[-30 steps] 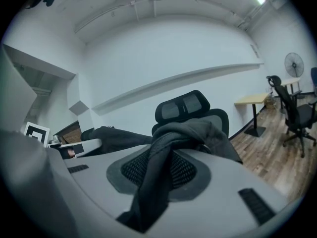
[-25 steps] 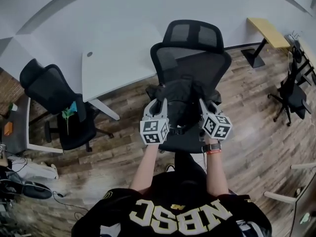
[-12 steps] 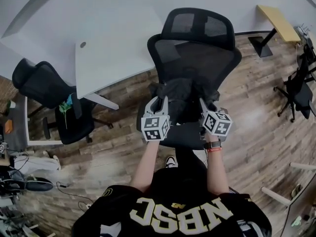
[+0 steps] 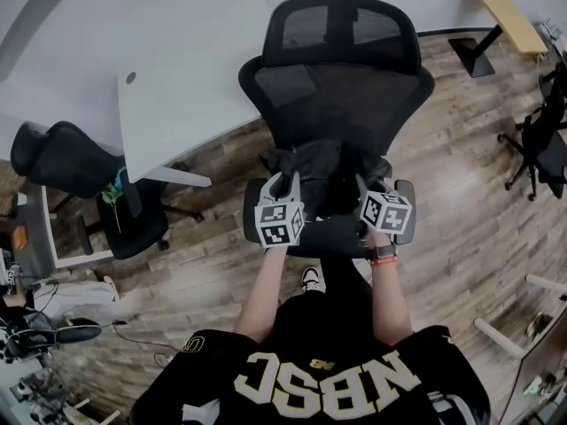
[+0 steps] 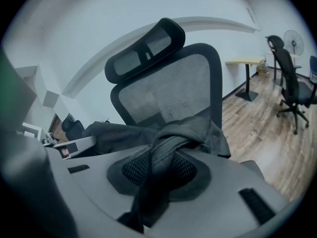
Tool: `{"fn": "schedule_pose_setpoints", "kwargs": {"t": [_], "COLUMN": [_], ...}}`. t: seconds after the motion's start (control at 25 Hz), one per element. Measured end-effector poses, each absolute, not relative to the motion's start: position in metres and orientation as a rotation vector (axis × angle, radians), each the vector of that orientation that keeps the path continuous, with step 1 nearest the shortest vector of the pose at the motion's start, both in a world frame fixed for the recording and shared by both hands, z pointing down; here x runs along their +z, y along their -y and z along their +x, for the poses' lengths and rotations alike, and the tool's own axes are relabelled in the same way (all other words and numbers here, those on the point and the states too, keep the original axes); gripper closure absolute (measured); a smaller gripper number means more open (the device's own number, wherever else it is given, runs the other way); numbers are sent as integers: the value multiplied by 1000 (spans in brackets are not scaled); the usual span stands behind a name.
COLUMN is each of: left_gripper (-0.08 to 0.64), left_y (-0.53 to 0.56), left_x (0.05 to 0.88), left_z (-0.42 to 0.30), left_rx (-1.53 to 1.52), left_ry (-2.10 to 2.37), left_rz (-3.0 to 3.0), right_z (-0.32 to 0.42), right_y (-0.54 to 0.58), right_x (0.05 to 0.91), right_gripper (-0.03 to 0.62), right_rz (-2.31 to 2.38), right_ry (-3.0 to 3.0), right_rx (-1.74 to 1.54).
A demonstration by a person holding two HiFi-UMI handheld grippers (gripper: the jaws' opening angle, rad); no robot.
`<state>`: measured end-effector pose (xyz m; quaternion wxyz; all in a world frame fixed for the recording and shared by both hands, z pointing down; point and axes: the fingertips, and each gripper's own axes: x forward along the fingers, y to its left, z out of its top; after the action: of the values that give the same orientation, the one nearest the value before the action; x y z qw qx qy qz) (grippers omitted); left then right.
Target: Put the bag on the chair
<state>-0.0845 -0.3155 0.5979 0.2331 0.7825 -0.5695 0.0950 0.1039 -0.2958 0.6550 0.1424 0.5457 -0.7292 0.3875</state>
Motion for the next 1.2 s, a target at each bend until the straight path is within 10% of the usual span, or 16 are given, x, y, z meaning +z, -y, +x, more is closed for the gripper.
{"fn": "schedule_pose_setpoints", "kwargs": {"t": [1.2], "left_gripper": [488], "left_y": [321], "left_x": [860], "left_z": [-74], "left_rx": [621], "left_ry": [1355], "left_rz": [1771], "right_z": [118], "right_y": [311], "right_x": [868], "right_gripper": [499], "right_rz": [1382], "right_ry": [1724], "right_rx": [1352]}}
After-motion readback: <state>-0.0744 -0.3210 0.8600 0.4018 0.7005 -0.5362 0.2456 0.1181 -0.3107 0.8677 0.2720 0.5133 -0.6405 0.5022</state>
